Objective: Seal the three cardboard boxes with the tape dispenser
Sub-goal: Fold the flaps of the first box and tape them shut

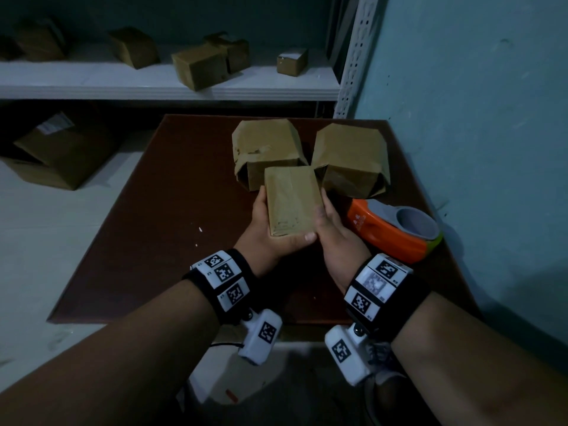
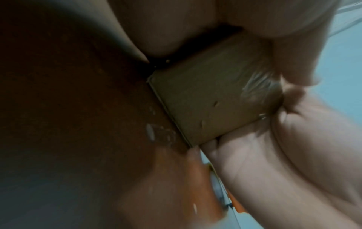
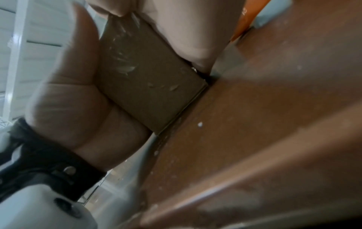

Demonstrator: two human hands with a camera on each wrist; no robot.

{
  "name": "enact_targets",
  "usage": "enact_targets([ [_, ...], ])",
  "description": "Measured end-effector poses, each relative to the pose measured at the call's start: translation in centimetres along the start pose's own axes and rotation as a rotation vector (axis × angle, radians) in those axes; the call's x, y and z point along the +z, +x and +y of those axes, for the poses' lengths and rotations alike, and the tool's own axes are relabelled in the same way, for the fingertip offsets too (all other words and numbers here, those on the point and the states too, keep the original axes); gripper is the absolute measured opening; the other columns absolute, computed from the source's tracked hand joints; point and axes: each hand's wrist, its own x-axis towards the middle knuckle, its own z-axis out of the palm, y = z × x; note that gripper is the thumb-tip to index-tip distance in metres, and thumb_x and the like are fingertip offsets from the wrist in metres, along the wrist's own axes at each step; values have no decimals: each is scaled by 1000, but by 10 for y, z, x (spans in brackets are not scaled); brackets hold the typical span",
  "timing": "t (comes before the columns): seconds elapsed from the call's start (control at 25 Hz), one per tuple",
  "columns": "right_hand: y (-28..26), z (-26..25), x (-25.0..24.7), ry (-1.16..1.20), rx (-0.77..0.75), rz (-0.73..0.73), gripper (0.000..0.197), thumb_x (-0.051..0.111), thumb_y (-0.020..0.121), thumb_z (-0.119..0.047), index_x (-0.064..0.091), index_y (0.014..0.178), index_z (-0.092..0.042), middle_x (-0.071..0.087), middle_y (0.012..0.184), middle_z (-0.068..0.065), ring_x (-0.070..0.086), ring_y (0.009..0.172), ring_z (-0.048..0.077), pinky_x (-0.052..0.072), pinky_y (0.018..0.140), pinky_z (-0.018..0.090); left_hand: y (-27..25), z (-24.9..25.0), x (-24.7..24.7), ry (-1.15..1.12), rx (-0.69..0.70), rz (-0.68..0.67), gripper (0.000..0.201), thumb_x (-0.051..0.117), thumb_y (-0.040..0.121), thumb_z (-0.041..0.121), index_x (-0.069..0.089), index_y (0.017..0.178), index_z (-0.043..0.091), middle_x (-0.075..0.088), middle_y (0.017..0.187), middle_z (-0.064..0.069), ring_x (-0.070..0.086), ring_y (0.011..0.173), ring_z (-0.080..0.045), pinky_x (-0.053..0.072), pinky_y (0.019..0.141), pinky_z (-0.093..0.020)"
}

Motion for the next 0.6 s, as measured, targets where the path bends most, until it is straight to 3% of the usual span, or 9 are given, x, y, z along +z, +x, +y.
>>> enact_targets([
  [0.08, 2, 2, 0, 10, -7, -4, 79, 35, 80, -93, 21, 154, -68, 49, 159, -8, 50, 138, 15, 31, 124, 48, 3, 0, -2, 53, -1, -12, 162, 95, 52, 68, -16, 164, 30, 36, 155, 22, 39, 140, 10, 40, 115, -24],
  [0.16, 8, 8, 1, 24, -2, -11, 81, 39, 71, -102, 22, 146, -77, 49, 159, -10, 50, 139, 15, 30, 124, 50, 4, 2, -5, 107, 12, -31, 166, 92, 50, 74, -19, 163, 27, 33, 159, 21, 35, 142, 12, 36, 118, -22],
  [0.24, 13, 14, 0, 40, -12, -31, 77, 42, 68, -104, 23, 140, -84, 49, 158, -11, 50, 140, 17, 29, 123, 53, 4, 4, -7, 141, 25, -46, 170, 90, 48, 78, -25, 162, 24, 27, 161, 21, 30, 139, 20, 33, 111, -7],
  [0.32, 13, 11, -1, 45, -9, -29, 73, 41, 72, -102, 22, 140, -84, 50, 158, -11, 50, 140, 18, 30, 123, 54, 3, 7, -7, 160, 6, -50, 173, 91, 49, 75, -35, 157, 24, 18, 167, 18, 26, 142, 16, 28, 103, -1],
  [0.44, 12, 8, -5, -25, -15, -42, 62, 38, 93, -84, 19, 151, -72, 46, 161, -13, 47, 142, 15, 30, 124, 49, 1, 10, -8, 206, 9, -59, 168, 97, 60, 52, -40, 154, 24, 9, 173, 10, 17, 149, 5, 25, 111, -13],
  [0.6, 18, 5, -11, 82, -41, -66, 61, 56, 91, -70, 35, 148, -68, 50, 156, -20, 49, 141, 8, 34, 123, 49, -2, 20, -10, 196, -23, -75, 162, 99, 61, 40, -30, 159, 34, 12, 166, 22, 23, 148, 1, 32, 118, -27],
])
